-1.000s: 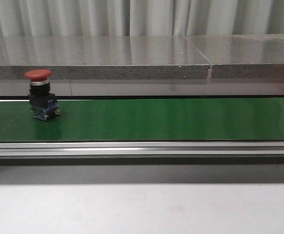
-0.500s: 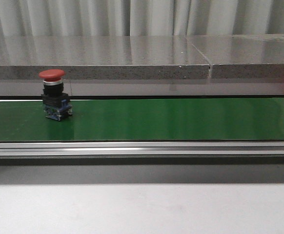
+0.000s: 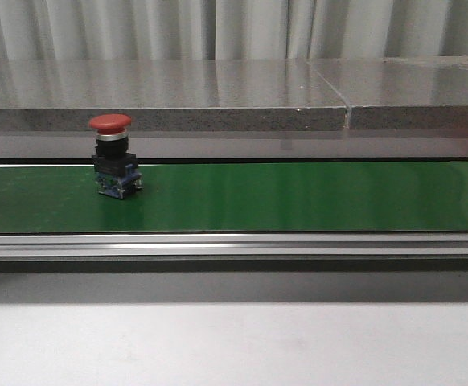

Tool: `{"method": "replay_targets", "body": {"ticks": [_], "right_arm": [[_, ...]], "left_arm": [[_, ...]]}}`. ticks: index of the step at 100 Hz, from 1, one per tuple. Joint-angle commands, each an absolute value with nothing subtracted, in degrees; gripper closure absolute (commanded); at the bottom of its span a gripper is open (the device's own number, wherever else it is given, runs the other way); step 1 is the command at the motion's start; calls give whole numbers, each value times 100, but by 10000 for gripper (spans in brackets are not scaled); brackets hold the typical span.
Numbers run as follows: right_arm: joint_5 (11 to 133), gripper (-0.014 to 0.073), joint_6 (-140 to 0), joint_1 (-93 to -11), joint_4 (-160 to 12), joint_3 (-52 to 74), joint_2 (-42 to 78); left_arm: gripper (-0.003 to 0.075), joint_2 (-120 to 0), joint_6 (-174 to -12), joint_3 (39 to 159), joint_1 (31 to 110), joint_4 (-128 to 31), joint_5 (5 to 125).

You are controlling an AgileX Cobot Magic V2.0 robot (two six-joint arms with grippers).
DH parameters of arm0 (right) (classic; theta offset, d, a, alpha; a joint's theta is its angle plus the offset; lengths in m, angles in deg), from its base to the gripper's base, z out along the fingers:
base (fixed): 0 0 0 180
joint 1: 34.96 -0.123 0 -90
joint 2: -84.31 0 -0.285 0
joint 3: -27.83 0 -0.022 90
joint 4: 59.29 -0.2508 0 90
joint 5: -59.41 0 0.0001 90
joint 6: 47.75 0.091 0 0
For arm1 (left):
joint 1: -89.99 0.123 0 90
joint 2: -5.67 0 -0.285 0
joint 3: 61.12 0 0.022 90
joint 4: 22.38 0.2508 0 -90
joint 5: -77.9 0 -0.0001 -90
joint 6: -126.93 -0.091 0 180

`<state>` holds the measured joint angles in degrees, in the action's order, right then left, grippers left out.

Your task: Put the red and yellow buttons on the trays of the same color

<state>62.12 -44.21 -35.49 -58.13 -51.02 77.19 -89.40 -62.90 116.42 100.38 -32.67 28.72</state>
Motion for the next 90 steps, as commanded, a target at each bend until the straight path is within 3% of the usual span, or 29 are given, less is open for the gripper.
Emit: {"method": "replay_targets", "body": {"ticks": [1,21,57,90], "right_arm": [[5770,710,-4463,-3557,-5760,-5009,7774],[5770,710,-4463,-3557,-5760,-5009,7774],[5770,710,-4463,-3557,-5760,-5009,7774],[5770,710,-4463,-3557,-5760,-5009,7774]], "left_arm": [[257,-8494,-6572,11804,9836,-3415,3165],[745,-7989,-7114,11597,9154,-3415,3472],[741,-6908,-7208,10583,8130,-3278,3960],[741,-5176,-7208,9265,8047,-3772,4508]]}}
